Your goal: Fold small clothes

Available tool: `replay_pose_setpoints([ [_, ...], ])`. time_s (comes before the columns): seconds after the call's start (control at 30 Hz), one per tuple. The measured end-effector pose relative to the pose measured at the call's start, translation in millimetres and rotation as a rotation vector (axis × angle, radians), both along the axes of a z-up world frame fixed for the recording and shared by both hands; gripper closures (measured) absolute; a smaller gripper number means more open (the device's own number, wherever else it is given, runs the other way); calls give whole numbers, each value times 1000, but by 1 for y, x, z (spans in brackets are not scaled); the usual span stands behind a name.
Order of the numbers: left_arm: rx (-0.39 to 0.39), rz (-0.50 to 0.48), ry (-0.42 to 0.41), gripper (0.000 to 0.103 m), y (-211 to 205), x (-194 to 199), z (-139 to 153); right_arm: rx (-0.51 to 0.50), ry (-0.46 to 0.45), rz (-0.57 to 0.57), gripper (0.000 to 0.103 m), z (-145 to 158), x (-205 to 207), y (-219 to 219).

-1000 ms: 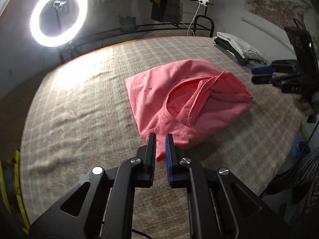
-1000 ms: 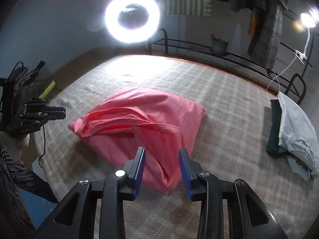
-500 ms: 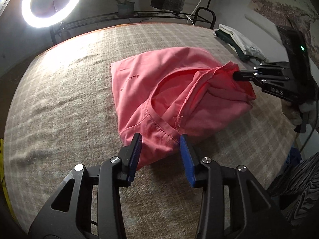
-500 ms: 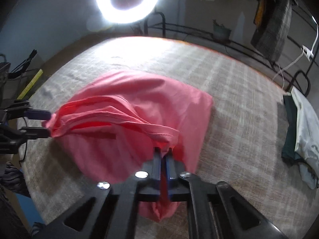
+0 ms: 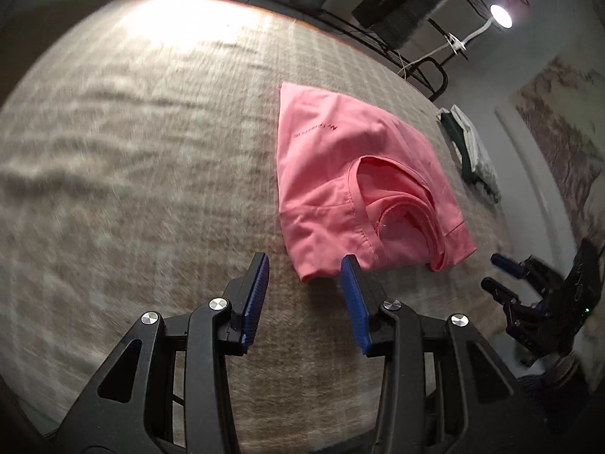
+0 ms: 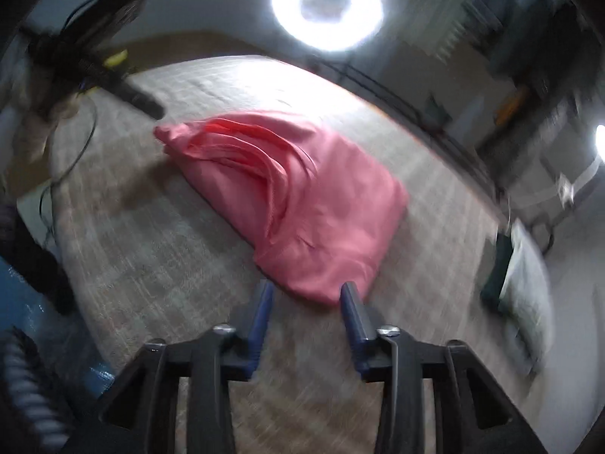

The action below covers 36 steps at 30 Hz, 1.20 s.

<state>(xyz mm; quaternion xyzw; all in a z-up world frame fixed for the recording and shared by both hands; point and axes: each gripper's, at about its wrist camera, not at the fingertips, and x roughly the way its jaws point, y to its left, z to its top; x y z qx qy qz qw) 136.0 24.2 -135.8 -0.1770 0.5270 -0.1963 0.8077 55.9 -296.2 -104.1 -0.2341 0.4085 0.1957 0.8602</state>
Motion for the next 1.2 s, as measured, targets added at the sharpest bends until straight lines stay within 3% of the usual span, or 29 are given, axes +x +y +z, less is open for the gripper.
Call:
replay_pose_setpoints([
  [0.2,-139,60,100,63,-1,7,-13,467,216,-377,57,3,28,-75],
  [0.33,-163,45,121,63,-15,9,-18,668,375,-476,55,-26,42,-93],
  [0.4,-166,50,116,69,-19,9,-20,710,415,-483,56,-36,49,-91],
  [0.43,-159,52,112,88,-21,9,-20,723,421,-479,58,-38,51,-89],
  [0.47,-137,51,108,98,-23,10,-20,731,423,-476,69,-40,51,-85],
  [0.5,-118,55,97,99,-24,10,-20,745,429,-473,76,-42,54,-83],
  [0.53,-115,59,84,99,-24,10,-17,759,435,-471,94,-43,56,-82],
  [0.57,-120,58,71,100,-23,8,-12,769,435,-471,102,-43,59,-82],
  [0.67,-163,41,32,101,-19,1,5,817,396,-483,103,-28,55,-89],
  [0.73,-144,14,-1,101,-18,-3,13,874,368,-474,103,-14,53,-98],
  [0.8,-95,10,27,101,-17,-2,2,891,333,-462,103,-4,50,-104],
  [0.87,-92,27,94,102,-14,-1,-16,883,357,-483,103,-11,50,-107],
  [0.93,-152,46,120,102,-8,0,-17,884,428,-524,103,-30,52,-106],
  [1.0,-175,38,69,102,-4,-2,-2,924,443,-526,103,-33,53,-107],
  [1.07,-186,34,36,102,1,-3,9,931,398,-492,103,-17,50,-110],
  [1.13,-157,38,44,102,5,-3,5,926,356,-483,103,-5,49,-112],
  [1.2,-86,26,78,102,2,-5,-9,928,376,-500,103,-12,52,-114],
])
